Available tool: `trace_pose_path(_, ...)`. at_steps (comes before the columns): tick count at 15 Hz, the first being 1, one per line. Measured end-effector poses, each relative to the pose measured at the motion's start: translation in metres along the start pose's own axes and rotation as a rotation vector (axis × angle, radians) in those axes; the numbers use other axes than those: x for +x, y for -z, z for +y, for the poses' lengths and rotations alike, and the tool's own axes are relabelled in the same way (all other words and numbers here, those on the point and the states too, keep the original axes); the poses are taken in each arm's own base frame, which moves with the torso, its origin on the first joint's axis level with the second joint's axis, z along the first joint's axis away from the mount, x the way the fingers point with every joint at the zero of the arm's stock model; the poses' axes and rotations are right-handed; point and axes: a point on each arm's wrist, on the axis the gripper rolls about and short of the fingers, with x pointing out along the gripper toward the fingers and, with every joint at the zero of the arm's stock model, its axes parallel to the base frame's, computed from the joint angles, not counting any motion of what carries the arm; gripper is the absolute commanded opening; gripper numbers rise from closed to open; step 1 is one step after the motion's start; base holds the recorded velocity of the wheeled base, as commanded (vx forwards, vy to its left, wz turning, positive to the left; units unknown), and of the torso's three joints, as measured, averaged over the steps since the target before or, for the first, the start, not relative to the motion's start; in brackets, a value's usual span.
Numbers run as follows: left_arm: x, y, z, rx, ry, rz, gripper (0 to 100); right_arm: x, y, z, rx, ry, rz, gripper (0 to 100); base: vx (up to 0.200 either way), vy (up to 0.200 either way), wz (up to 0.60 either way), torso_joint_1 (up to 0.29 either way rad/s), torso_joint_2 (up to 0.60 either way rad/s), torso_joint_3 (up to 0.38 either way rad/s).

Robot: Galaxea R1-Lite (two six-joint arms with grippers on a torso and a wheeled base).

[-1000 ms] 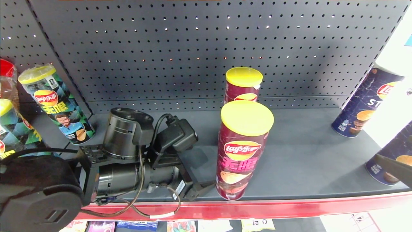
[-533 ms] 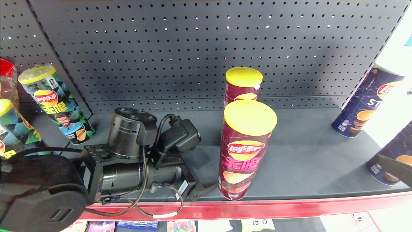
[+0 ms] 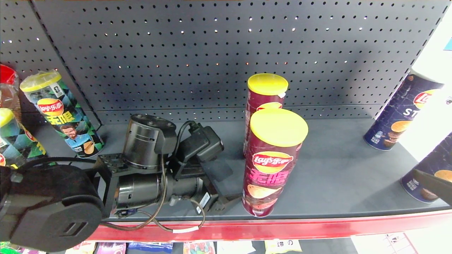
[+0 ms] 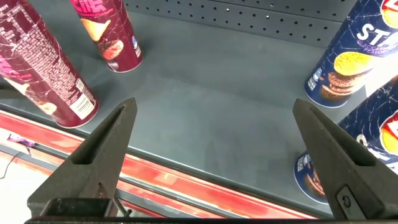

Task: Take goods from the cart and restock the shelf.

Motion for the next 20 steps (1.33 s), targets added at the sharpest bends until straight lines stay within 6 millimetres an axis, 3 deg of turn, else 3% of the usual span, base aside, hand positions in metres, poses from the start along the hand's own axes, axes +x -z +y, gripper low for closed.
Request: trace_pose_path(20, 0.003, -0.0046, -0.0026, 0.007, 0.009, -0.011, 100, -0.0001, 0.0003, 0.0, 0.0, 0.0, 0.0, 100, 0.0, 0.0, 0.0, 0.0, 0.0, 0.0)
